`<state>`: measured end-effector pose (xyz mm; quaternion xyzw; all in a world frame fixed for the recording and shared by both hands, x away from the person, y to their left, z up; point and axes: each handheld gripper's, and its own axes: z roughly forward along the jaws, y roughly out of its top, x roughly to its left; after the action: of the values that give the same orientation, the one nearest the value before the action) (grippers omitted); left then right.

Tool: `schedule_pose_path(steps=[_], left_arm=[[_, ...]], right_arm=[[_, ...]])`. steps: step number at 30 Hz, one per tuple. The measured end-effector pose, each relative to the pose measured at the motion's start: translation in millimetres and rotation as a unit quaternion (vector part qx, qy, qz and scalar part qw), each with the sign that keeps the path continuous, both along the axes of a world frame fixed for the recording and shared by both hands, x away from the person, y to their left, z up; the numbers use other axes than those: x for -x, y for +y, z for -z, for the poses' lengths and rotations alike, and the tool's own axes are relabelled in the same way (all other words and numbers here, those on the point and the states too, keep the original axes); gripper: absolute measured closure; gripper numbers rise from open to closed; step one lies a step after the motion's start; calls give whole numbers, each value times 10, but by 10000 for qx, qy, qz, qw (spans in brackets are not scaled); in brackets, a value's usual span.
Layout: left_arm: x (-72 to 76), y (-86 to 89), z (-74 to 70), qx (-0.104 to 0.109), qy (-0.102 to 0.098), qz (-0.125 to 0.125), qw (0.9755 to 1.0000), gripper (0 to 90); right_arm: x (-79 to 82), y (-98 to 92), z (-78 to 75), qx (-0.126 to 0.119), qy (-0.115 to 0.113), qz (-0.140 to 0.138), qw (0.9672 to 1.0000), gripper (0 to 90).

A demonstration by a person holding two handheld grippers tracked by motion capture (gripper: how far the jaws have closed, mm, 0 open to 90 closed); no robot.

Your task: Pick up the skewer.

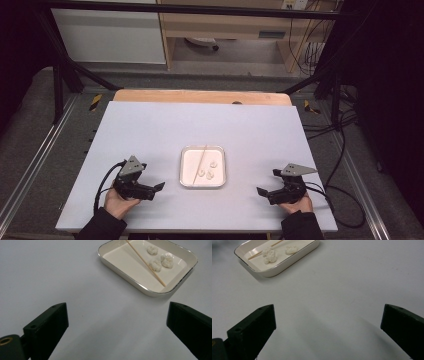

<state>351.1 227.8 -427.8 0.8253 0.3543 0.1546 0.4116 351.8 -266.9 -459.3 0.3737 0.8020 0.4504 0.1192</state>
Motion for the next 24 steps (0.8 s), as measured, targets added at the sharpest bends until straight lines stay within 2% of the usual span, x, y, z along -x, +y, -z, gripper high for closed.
schedule_pose_path(steps=[3, 5, 8, 11, 24], left_arm=[[-3, -65, -33, -48, -6, 17, 10000, 39], [-27, -113, -42, -73, -97, 100, 9999, 40], [-26, -193, -65, -166, -12, 47, 9999, 41], [-46, -275, -83, -241, -33, 50, 9997, 43], [-146, -617, -119, -302, 19, 95, 9995, 81]], right_arm=[[0, 0, 0, 4, 1, 3, 10000, 7], [1, 2, 1, 8, 13, 5, 10000, 6], [3, 3, 1, 10, 12, 4, 10000, 7], [1, 0, 0, 39, 9, -9, 10000, 7], [0, 0, 2, 52, 4, -14, 10000, 7]])
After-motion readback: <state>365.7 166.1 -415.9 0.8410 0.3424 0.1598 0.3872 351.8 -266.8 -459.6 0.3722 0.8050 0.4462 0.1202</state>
